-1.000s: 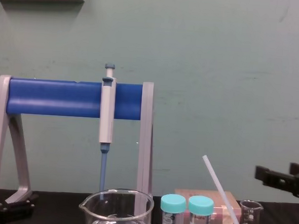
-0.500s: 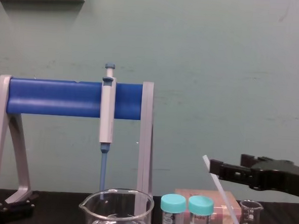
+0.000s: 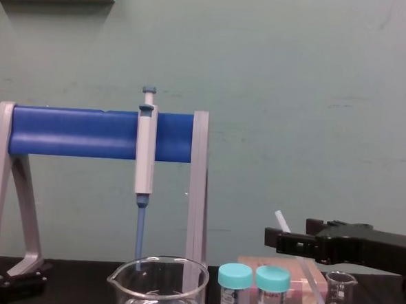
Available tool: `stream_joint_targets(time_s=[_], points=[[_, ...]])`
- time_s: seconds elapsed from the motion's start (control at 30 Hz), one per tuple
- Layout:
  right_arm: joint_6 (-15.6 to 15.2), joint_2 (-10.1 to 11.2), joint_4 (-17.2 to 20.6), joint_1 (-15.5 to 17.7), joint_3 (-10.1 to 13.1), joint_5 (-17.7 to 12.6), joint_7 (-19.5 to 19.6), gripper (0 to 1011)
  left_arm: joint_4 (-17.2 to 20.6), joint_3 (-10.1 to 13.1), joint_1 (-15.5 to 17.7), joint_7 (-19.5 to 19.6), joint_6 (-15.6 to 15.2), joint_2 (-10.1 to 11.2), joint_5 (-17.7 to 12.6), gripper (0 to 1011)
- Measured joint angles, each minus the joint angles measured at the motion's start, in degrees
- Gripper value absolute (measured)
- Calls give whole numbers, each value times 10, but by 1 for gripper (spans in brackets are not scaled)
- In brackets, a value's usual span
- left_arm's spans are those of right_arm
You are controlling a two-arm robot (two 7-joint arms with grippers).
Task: Pick up the stirring rod with one hand, then place it down.
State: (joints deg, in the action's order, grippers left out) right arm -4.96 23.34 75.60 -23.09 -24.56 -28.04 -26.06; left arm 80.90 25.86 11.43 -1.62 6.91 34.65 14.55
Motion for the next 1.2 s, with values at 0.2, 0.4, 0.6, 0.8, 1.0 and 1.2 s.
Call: stream_joint_targets(time_s=[0.2, 0.4, 0.6, 0.8, 1.0, 1.2], points=[[-8, -9, -17, -8, 0, 6, 1, 1003, 0, 0, 0, 0, 0, 0, 0, 1000], [-13, -15, -27, -12, 1, 12, 2, 1003, 0, 0, 0, 0, 0, 0, 0, 1000], [-13, -15, -28, -12, 1, 14, 3, 1003, 0, 0, 0, 0, 0, 0, 0, 1000], [-13, -15, -27, -12, 1, 14, 3, 1003, 0, 0, 0, 0, 0, 0, 0, 1000], [-13, -15, -27, -12, 1, 14, 4, 895, 0, 0, 0, 0, 0, 0, 0, 1000], [-13, -15, -27, -12, 1, 13, 4, 720, 0, 0, 0, 0, 0, 0, 0, 1000]])
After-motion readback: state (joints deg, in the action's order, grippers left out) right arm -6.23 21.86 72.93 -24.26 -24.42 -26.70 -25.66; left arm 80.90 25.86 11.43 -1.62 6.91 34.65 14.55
